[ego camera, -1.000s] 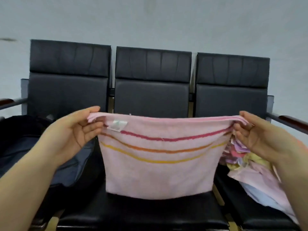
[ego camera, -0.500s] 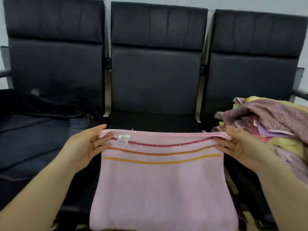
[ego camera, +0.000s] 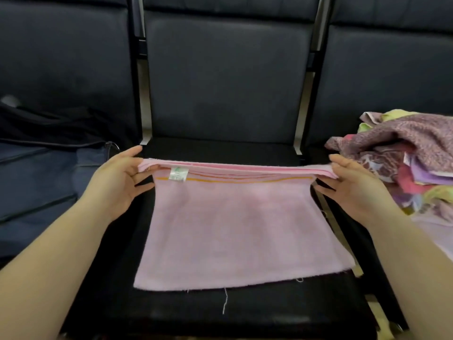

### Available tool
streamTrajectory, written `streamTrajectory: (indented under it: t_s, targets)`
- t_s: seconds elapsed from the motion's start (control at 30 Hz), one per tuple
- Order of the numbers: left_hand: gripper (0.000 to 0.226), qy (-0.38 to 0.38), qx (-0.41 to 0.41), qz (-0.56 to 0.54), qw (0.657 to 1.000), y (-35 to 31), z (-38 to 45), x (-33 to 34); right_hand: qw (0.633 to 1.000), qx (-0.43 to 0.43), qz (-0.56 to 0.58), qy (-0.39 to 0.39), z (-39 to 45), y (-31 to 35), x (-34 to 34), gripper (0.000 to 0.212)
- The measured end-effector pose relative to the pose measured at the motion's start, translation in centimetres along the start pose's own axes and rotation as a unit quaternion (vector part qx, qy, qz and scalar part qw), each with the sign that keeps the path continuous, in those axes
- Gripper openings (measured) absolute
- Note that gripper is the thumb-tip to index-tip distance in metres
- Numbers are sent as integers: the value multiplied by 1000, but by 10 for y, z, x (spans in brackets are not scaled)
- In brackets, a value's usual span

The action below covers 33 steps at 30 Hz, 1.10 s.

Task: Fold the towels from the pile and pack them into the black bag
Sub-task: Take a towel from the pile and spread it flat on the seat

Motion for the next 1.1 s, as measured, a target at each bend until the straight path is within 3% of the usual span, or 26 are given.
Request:
streamTrajectory:
  t_s: [0.27,0.4,0.5,0.6,0.67,0.77,0.87,0.9,0.97,1.03,1.1]
  targets:
    - [32,5,15,68,998,-7,-29,-4,996,38,-82,19,-21,4,-7,24]
    - [23,75,-62,162,982,-12,-61,-3,985,74,-155,15,-39,8,-16,24]
    - [18,147,-148,272,939,-5,-80,-10,958,145,-248,30,-57,5,-23,24]
    - [12,211,-220,410,860,15,-92,-13,864,245,-433,71,-72,-8,-27,18]
    - [12,249,-241,501,793,31,-96,-15,806,267,-520,87,-79,-18,-25,13]
    - [13,267,-215,573,744,45,-101,-18,766,220,-600,63,-82,-29,-19,5]
    - [2,265,-166,578,753,49,-106,-23,720,137,-680,4,-82,-38,-2,3]
    - [11,270,-151,584,750,49,-108,-25,716,87,-693,3,-83,-41,8,6]
    - [28,278,-131,614,727,51,-110,-30,726,-7,-685,55,-90,-48,38,9]
    - [35,280,-109,636,711,53,-112,-32,731,-29,-663,157,-99,-56,73,7]
    - [37,274,-87,636,716,56,-111,-34,730,-26,-639,241,-106,-66,105,8]
Point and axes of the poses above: each hand's wrist, its own z-axis towards the middle knuckle, its own x-axis out of the palm, y = z × x, the point moved 2 cm from there along z, towards the middle knuckle, and after that the axes turned 12 degrees about y, right-handed, at the moved point
